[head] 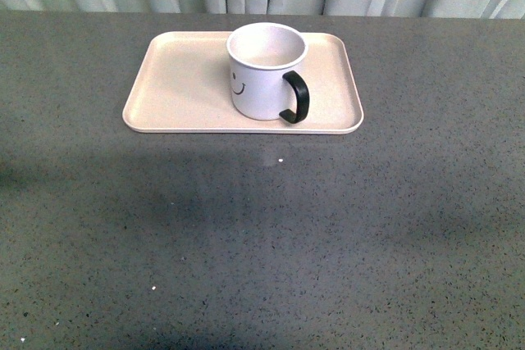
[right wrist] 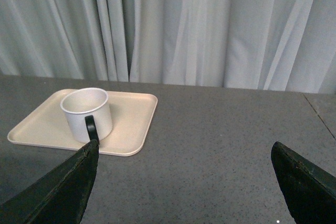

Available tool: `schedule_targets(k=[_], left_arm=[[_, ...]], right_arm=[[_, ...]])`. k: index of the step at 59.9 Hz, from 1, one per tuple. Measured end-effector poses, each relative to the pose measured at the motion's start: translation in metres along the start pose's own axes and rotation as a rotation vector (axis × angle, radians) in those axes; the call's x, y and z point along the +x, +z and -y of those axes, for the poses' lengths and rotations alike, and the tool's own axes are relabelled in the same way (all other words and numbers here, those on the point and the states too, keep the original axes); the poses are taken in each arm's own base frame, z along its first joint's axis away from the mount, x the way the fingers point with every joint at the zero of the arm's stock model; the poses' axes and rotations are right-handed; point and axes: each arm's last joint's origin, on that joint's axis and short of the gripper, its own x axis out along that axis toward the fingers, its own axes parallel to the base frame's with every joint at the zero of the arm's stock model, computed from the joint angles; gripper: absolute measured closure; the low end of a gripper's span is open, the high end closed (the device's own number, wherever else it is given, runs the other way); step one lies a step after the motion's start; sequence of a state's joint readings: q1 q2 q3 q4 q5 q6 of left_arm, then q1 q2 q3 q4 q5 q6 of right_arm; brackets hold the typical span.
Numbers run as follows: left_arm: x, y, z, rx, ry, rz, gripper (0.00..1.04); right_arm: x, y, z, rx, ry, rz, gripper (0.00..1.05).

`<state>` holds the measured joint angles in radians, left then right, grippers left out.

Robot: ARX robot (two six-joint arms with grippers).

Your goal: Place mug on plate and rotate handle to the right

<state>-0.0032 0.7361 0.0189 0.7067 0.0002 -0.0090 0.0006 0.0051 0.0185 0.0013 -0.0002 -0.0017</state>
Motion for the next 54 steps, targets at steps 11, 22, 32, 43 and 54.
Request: schedule_targets(k=[11, 22, 32, 43, 54], left_arm=[[-0.013, 0.004, 0.000, 0.000, 0.000, 0.015, 1.03], [-0.020, 0.006, 0.000, 0.000, 0.000, 0.021, 1.03], [-0.026, 0.007, 0.000, 0.000, 0.000, 0.024, 1.03], [-0.030, 0.007, 0.000, 0.000, 0.000, 0.024, 1.03], [-0.034, 0.007, 0.000, 0.000, 0.000, 0.024, 1.03]], right_arm=[[0.000, 0.000, 0.000, 0.000, 0.000, 0.000, 0.09], [0.000, 0.000, 0.000, 0.000, 0.000, 0.000, 0.09], [0.000, 0.000, 0.000, 0.000, 0.000, 0.000, 0.09], [0.000, 0.000, 0.000, 0.000, 0.000, 0.000, 0.09], [0.000, 0.000, 0.000, 0.000, 0.000, 0.000, 0.09]])
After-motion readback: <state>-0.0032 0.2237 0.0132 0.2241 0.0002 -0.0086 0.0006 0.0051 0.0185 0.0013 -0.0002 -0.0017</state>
